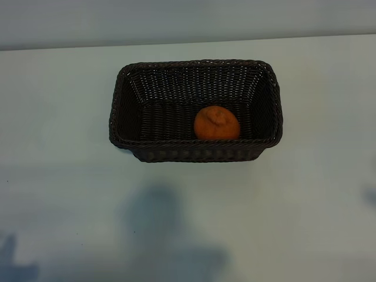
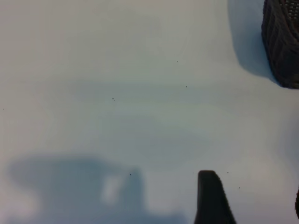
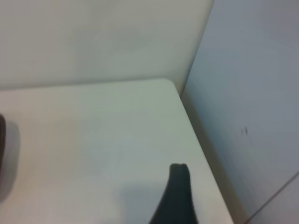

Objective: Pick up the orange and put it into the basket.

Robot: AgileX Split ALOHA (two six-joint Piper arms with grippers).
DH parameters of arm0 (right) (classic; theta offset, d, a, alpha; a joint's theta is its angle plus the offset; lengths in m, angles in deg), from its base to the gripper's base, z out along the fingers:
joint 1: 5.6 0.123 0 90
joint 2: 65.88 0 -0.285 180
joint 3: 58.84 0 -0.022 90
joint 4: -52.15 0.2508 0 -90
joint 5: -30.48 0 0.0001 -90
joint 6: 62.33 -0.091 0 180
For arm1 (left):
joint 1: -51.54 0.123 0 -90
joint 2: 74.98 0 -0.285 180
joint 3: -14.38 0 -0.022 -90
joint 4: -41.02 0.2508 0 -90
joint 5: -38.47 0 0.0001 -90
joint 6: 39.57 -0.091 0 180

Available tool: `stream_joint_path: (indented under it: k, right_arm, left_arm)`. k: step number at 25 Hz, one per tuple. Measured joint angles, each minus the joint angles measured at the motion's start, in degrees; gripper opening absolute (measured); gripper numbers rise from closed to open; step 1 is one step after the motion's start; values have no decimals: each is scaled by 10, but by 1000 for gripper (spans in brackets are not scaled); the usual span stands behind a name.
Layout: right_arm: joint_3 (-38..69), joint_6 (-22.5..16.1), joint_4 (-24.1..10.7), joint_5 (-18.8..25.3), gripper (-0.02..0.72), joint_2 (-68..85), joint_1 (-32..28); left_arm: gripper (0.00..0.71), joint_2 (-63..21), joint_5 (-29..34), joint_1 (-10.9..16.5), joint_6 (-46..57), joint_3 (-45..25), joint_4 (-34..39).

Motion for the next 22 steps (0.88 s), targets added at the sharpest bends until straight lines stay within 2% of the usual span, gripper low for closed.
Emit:
stream_joint_path:
  k: [5,14,22]
  right_arm:
    - [102,0,3,-39,597,99,13]
    - [244,0,21,-74,597,217,26]
    - [324,0,35,-73,597,217,26]
  left_arm:
    - [437,0,0,0,0,0,0]
    - [437,0,0,0,0,0,0]
    - [437,0,0,0,0,0,0]
